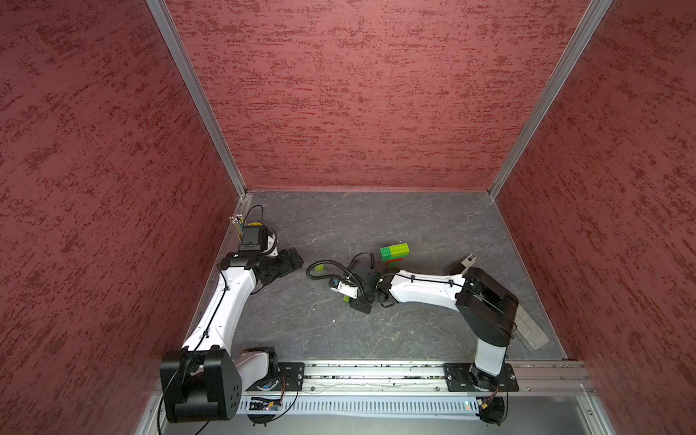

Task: Assemble a spoon with lego
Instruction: Pick up the lego brick from the center of the board, then adjust the lego brick at the center of the board.

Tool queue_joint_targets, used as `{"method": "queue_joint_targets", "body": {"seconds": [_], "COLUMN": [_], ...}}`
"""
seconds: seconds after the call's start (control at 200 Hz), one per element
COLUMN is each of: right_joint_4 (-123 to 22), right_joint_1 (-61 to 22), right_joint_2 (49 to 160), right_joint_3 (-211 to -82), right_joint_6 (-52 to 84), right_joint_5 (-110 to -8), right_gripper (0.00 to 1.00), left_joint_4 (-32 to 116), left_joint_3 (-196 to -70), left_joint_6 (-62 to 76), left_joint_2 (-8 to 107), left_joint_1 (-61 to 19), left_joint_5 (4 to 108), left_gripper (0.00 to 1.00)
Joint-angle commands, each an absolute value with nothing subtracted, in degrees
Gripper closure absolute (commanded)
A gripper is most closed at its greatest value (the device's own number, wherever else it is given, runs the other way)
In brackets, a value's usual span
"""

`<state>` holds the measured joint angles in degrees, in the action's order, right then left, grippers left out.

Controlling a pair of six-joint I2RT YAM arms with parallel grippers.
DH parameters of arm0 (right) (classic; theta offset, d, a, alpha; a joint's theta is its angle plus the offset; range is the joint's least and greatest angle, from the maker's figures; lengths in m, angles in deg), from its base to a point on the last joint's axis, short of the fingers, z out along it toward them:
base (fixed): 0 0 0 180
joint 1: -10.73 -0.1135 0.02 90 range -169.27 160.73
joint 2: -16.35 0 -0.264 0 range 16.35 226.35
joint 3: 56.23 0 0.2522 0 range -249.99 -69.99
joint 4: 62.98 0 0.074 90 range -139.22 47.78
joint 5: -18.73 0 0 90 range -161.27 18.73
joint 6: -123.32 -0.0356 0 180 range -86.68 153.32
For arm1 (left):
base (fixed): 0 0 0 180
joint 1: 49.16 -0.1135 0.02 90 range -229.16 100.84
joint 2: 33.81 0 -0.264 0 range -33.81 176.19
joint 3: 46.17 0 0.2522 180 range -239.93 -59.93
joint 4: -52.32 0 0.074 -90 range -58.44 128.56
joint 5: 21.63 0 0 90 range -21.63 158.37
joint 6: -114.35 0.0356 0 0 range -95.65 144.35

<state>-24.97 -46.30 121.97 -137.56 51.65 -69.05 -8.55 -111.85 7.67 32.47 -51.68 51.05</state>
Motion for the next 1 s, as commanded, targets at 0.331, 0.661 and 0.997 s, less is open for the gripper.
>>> {"method": "queue_joint_targets", "body": {"seconds": [0.331, 0.661, 0.997], "right_joint_4": [-10.4, -11.5, -13.1], "right_joint_1": [-31.6, -13.2, -10.0], "right_joint_2": [92.9, 87.6, 90.7], "right_joint_3": [-140.6, -138.5, -141.1], "right_joint_6": [49.4, 55.8, 56.6], "right_joint_5": [-73.1, -74.9, -73.2], "right_gripper": [0.74, 0.73, 0.73], "left_joint_4": [2.2, 13.4, 19.3], "left_joint_3": [-107.4, -114.6, -123.3], "left_joint_6": [9.3, 12.3, 11.7], "left_joint_2": [27.8, 45.8, 60.4], "left_joint_1": [-35.0, -18.5, -14.4], "left_joint_5": [52.7, 55.3, 51.5], "left_gripper": [0.07, 0.06, 0.06]}}
